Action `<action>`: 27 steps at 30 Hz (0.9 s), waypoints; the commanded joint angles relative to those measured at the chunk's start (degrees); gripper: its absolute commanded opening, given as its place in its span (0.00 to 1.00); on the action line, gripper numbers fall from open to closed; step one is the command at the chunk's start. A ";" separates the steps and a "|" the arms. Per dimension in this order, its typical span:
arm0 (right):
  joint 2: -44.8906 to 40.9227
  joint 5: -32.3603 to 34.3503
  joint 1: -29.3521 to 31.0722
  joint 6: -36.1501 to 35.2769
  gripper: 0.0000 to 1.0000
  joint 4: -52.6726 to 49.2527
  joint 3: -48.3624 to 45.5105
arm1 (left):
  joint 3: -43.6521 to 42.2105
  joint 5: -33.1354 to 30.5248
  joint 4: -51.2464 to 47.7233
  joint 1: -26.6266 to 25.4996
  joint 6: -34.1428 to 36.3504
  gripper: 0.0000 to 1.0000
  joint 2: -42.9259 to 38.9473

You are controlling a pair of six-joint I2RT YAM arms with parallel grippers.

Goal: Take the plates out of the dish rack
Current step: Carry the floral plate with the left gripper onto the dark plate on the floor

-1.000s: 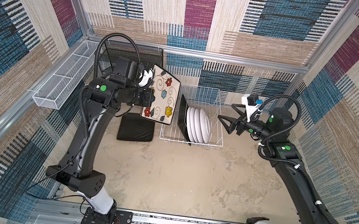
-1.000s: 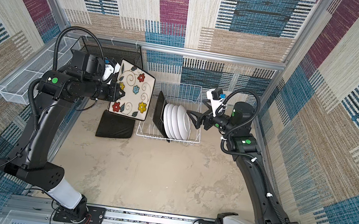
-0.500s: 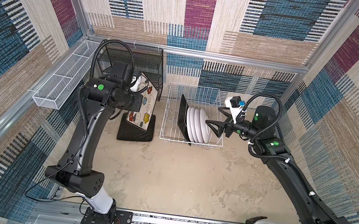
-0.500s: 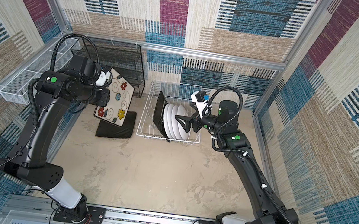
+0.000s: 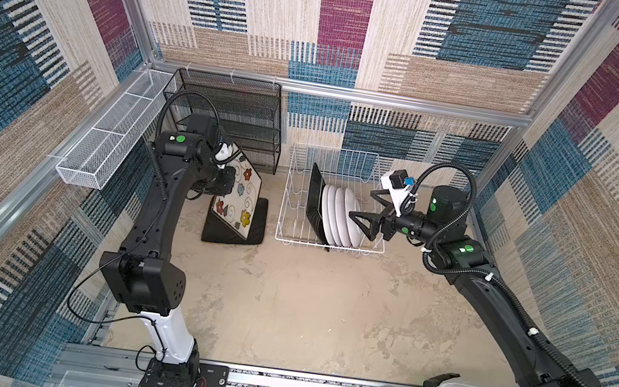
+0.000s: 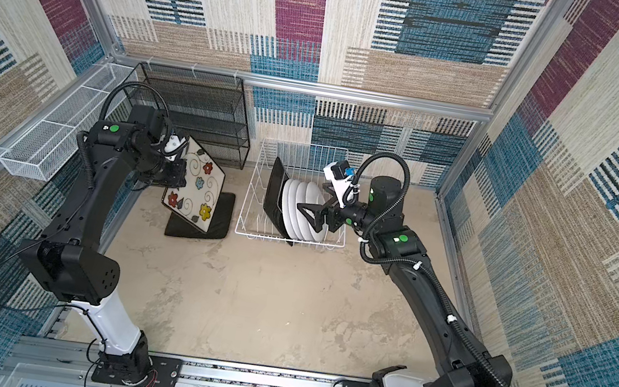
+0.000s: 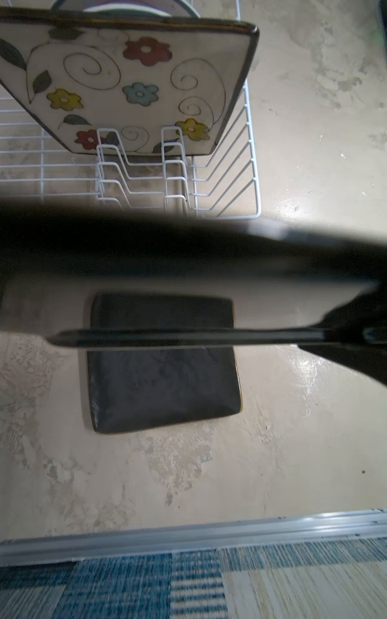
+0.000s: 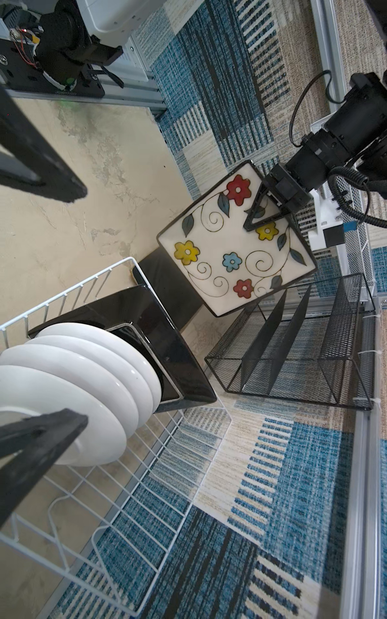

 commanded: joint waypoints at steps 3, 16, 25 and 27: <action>0.49 1.19 0.08 2.08 0.99 1.98 -0.04 | -3.01 10.19 9.15 3.29 0.71 0.00 1.05; 3.20 1.76 0.28 4.67 0.99 1.55 0.23 | -5.56 20.62 10.20 8.80 2.82 0.00 8.43; 3.52 0.14 0.44 5.22 0.99 1.77 1.43 | -2.17 28.42 10.17 12.38 5.57 0.00 14.90; 3.96 0.42 0.53 5.29 0.99 1.71 1.57 | -2.28 30.27 10.09 12.91 5.98 0.00 15.58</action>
